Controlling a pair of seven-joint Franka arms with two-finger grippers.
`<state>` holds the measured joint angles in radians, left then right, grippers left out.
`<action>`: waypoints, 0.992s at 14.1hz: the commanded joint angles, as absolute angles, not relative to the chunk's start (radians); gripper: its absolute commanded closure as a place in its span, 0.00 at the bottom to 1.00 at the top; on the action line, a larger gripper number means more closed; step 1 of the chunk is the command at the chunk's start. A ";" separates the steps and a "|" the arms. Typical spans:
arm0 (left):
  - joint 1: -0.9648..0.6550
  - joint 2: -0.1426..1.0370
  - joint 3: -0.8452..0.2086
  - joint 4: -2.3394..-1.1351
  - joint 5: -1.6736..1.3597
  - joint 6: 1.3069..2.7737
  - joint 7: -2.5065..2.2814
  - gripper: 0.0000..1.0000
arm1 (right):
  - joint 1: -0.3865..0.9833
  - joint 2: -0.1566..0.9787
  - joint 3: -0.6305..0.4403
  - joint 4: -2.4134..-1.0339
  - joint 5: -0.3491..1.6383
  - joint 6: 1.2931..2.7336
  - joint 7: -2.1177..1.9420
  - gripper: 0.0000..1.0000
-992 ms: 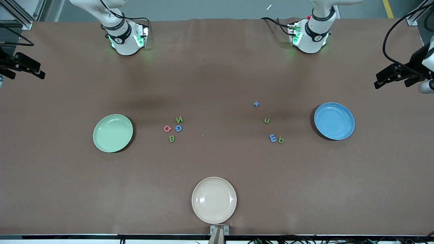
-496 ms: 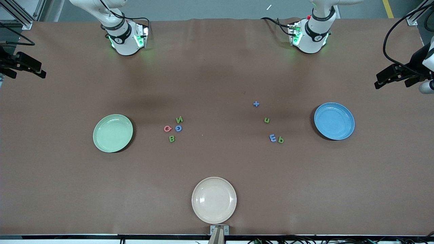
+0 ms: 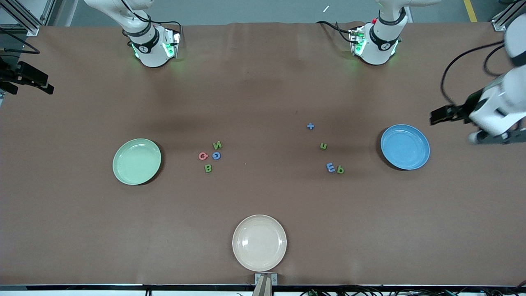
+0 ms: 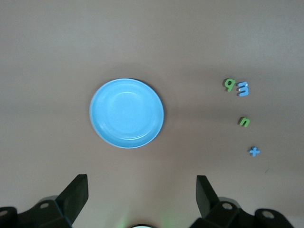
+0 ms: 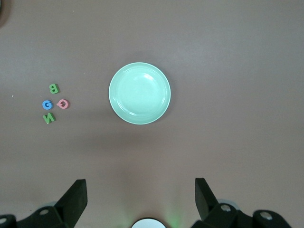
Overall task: Sort upper and lower case letters into plates
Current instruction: 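Reach the right gripper and the left gripper toward the foam letters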
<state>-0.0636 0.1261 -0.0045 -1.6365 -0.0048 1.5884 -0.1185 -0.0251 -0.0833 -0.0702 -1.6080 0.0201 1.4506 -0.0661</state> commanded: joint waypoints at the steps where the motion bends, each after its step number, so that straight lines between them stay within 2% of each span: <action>1: -0.126 0.208 -0.012 -1.618 -0.003 1.641 -0.260 0.00 | -0.040 0.013 -0.064 -1.576 0.031 1.457 -0.067 0.00; 5: -0.195 0.294 -0.014 -1.624 -0.073 1.791 -0.507 0.00 | -0.051 0.153 -0.067 -1.563 0.009 1.544 -0.072 0.00; 9: -0.271 0.359 -0.015 -1.626 -0.083 1.871 -0.801 0.00 | -0.038 0.192 -0.066 -1.578 0.028 1.577 -0.028 0.00; 14: -0.317 0.391 -0.015 -1.706 -0.066 2.025 -1.200 0.00 | 0.023 0.301 -0.063 -1.606 0.103 1.722 0.041 0.00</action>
